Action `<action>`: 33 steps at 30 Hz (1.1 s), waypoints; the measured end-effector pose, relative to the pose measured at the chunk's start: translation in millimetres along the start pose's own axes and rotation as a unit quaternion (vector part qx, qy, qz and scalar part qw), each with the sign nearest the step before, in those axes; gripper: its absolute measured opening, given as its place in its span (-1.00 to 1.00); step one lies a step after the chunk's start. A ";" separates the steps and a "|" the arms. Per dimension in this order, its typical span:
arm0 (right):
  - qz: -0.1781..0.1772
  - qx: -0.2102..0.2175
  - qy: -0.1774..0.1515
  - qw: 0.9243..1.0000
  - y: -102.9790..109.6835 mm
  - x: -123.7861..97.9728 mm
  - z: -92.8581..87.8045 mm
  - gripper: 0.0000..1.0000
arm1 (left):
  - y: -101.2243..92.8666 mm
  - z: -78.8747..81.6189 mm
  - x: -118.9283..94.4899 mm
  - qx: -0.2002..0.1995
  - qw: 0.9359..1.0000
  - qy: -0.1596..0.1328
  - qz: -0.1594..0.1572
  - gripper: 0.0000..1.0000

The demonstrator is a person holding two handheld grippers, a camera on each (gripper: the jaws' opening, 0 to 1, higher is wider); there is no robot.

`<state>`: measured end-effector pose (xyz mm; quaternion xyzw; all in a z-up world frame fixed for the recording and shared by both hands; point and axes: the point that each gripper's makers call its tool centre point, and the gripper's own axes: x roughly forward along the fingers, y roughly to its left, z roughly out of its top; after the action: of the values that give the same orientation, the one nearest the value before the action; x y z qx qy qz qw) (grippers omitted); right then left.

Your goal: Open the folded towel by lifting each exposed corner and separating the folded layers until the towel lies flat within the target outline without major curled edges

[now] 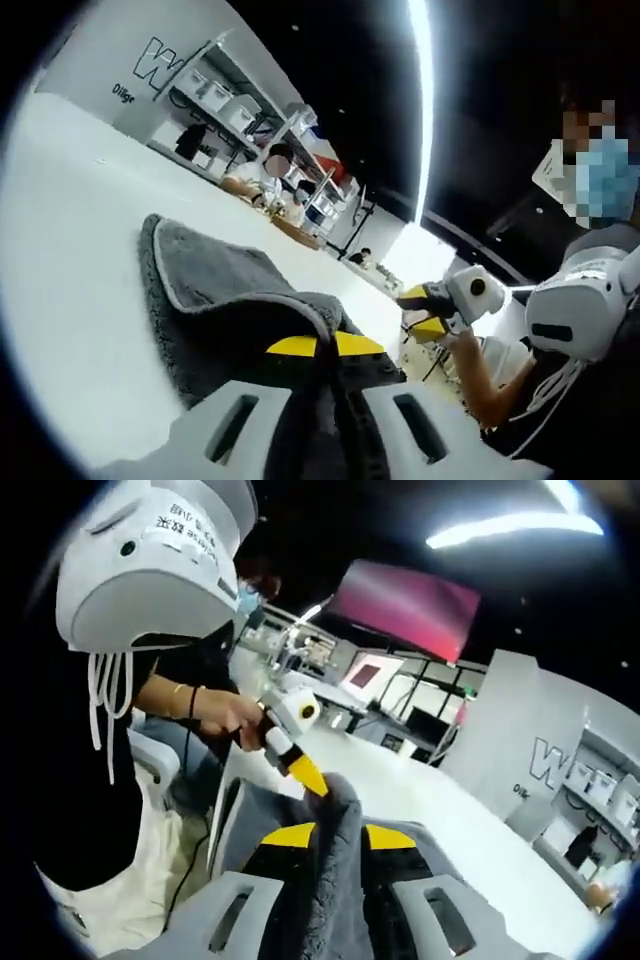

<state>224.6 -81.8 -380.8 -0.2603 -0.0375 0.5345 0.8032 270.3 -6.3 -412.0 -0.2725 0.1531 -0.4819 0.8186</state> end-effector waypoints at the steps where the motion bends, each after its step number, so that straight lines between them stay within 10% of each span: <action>1: -0.008 0.002 -0.002 1.000 -2.4 1.9 1.1 -0.72 | -4.4 3.2 2.0 -0.007 1.000 -0.006 -0.009 -0.96; 19: -0.048 -0.043 0.003 0.998 -6.2 21.1 15.4 -0.68 | -47.5 33.5 20.4 -0.103 0.988 -0.067 -0.095 -0.96; 31: -0.076 -0.052 -0.007 0.996 -18.0 24.0 27.2 -0.65 | -57.0 49.7 29.1 -0.263 0.944 -0.106 -0.167 -0.96; 33: -0.080 -0.054 -0.008 0.995 -19.0 24.0 25.5 -0.65 | -54.0 53.5 29.9 -0.310 0.927 -0.119 -0.175 -0.96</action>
<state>242.1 -56.6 -355.4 -0.2952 -0.0931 0.4681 0.8277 274.3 -37.3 -336.5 -0.5901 0.1463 -0.5103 0.6082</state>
